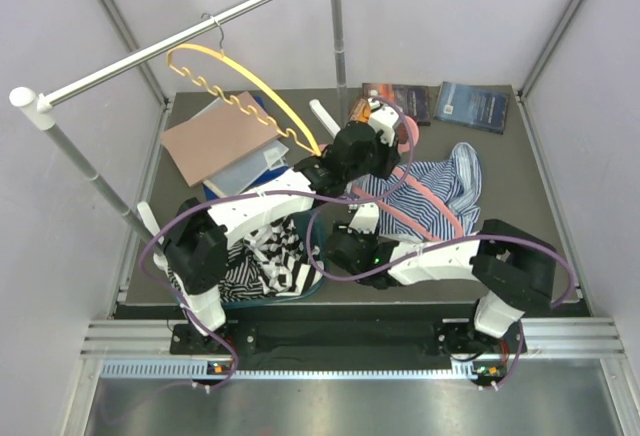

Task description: Place the tank top on the hanger

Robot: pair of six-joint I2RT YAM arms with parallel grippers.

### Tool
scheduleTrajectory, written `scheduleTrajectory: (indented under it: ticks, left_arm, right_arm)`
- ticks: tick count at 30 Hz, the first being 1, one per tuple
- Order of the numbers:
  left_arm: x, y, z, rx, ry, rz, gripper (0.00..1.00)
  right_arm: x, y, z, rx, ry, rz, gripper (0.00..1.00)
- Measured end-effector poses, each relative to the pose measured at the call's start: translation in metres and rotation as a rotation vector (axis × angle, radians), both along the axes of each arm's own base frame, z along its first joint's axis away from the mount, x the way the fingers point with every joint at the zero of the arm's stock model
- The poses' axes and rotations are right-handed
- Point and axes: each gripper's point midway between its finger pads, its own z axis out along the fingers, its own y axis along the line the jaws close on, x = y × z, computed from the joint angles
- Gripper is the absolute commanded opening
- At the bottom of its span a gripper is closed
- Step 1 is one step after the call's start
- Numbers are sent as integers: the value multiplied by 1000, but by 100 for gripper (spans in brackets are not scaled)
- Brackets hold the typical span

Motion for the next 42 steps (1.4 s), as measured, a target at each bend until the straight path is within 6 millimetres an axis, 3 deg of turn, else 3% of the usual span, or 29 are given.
scheduleTrajectory:
  ticks: [11, 17, 20, 24, 30, 35, 42]
  left_arm:
    - [-2, 3, -4, 9, 7, 0, 0]
    - [-4, 5, -5, 12, 8, 0, 0]
    - [-5, 6, -4, 10, 7, 1, 0]
    - [-6, 8, 2, 3, -1, 3, 0]
    - [-6, 10, 6, 7, -14, 2, 0]
    - [-3, 14, 4, 16, -16, 12, 0]
    - [12, 29, 1, 37, -18, 63, 0]
  right_arm:
    - [25, -23, -18, -26, -18, -157, 57]
    - [38, -34, -16, -24, -40, -221, 50]
    - [43, -40, -14, -33, -52, -247, 37]
    - [54, -41, -13, -44, -64, -274, 0]
    - [62, -47, -13, -67, -70, -288, 0]
    - [51, -51, -6, -93, -72, -218, 0]
    - [2, -55, 18, -15, -53, -13, 0]
